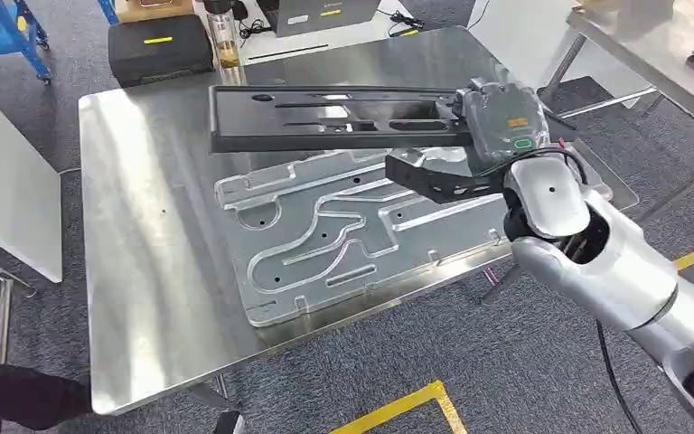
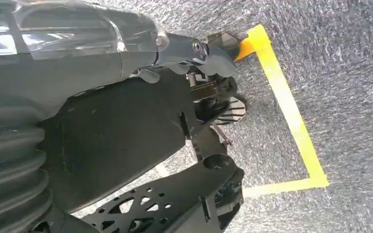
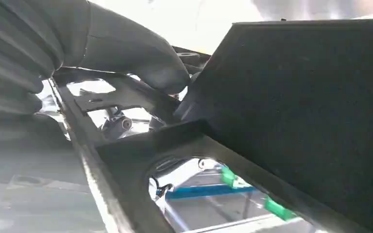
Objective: Take the parts from the cabinet and place them on the table.
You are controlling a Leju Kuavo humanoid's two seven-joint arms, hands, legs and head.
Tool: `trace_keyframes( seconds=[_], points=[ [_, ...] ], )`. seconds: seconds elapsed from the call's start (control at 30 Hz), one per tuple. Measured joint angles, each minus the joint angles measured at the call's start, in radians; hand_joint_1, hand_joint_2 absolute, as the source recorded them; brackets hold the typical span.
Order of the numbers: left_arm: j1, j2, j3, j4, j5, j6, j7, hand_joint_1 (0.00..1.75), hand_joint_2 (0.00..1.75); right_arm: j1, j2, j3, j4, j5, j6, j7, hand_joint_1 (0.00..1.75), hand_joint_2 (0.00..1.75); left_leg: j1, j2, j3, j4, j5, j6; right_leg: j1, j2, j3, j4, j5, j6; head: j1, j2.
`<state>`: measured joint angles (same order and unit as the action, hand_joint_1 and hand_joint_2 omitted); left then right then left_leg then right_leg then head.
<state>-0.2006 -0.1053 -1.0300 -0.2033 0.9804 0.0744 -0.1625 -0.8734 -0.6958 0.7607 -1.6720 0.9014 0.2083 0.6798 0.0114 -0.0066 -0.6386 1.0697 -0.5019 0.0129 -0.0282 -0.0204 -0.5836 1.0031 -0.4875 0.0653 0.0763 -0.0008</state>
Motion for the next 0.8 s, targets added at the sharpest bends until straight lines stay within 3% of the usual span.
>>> trace_keyframes(
  seconds=[0.27,0.37,0.8],
  points=[
    [-0.002,0.006,-0.012,0.000,-0.042,0.026,-0.082,0.00,1.75,0.056,-0.061,-0.086,0.018,0.014,0.008,0.000,1.75,1.75,0.001,-0.002,0.002,-0.001,0.000,0.000,0.000,-0.001,0.000,0.003,-0.002,0.001,-0.002,0.000],
    [-0.004,0.006,-0.022,0.000,-0.084,0.069,-0.165,0.00,1.75,0.085,-0.076,-0.115,0.019,0.025,0.017,0.000,1.75,1.75,0.001,-0.002,0.002,-0.002,0.000,0.000,0.000,-0.001,0.000,0.003,-0.002,0.001,-0.001,0.000],
    [-0.029,-0.007,-0.037,-0.001,-0.093,0.022,-0.174,0.00,1.75,0.081,-0.051,-0.084,0.042,0.063,-0.024,-0.008,1.75,1.75,0.000,0.020,0.002,-0.003,0.000,0.000,0.000,0.004,0.000,0.004,-0.002,0.001,0.000,0.000]
  ],
)
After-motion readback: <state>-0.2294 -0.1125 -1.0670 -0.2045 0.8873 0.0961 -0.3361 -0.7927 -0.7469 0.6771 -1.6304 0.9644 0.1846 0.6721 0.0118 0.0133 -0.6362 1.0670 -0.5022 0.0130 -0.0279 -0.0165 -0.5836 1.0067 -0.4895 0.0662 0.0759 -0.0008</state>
